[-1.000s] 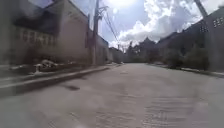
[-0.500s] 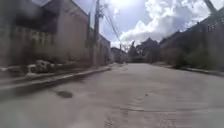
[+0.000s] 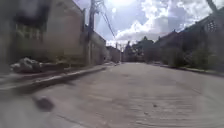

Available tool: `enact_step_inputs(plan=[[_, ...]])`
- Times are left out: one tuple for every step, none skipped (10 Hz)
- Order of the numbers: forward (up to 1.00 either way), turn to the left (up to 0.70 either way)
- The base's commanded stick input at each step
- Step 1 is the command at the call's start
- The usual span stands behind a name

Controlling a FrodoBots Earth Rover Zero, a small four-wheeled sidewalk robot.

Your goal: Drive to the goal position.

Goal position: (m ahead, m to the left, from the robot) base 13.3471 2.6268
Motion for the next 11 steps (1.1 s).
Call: enact_step_inputs(plan=[[1.0,-0.4],[1.0,-0.4],[1.0,-0.32],[1.0,-0.13],[1.0,0.0],[1.0,0.0],[1.0,0.0],[1.0,0.0],[1.0,0.0],[1.0,0.0],[1.0,0.0]])
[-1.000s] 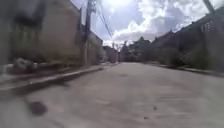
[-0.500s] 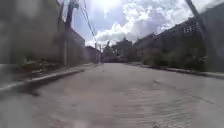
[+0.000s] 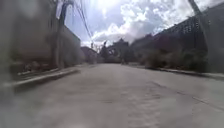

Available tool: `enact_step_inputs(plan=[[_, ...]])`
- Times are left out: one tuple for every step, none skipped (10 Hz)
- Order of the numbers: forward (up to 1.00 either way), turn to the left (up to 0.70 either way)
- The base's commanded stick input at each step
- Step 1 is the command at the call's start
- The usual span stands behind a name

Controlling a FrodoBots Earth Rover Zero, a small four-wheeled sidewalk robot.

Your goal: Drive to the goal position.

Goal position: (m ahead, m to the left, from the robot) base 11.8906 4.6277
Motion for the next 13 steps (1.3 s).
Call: enact_step_inputs(plan=[[1.0,0.0],[1.0,0.0],[1.0,0.0],[1.0,0.0],[1.0,0.0],[1.0,0.0],[1.0,0.0],[1.0,0.0],[1.0,0.0],[1.0,0.0],[1.0,0.0],[1.0,0.0],[1.0,0.0]])
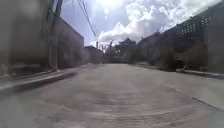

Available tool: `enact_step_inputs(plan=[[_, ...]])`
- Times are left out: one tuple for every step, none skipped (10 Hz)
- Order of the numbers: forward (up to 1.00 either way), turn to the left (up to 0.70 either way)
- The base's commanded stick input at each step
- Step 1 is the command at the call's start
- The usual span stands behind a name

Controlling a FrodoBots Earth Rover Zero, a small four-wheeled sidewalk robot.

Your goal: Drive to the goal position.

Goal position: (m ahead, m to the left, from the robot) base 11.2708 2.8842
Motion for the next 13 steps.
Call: enact_step_inputs(plan=[[1.0,0.0],[1.0,0.0],[1.0,0.0],[1.0,0.0],[1.0,0.0],[1.0,0.0],[1.0,0.0],[1.0,0.0],[1.0,0.0],[1.0,0.0],[1.0,0.0],[1.0,0.0],[1.0,0.0]])
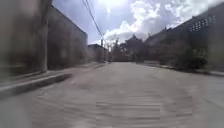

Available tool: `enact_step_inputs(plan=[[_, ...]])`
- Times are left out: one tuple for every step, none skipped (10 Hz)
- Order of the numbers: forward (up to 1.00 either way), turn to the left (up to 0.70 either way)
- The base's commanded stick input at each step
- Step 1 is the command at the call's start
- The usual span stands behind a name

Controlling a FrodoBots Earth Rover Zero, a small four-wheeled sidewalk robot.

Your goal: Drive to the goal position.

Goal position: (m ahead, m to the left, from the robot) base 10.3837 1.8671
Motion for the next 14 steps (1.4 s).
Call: enact_step_inputs(plan=[[1.0,0.0],[1.0,0.0],[1.0,0.0],[1.0,0.0],[1.0,0.0],[1.0,0.0],[1.0,0.0],[1.0,0.0],[1.0,0.0],[1.0,-0.28],[1.0,-0.38],[1.0,-0.4],[1.0,-0.4],[1.0,-0.4]])
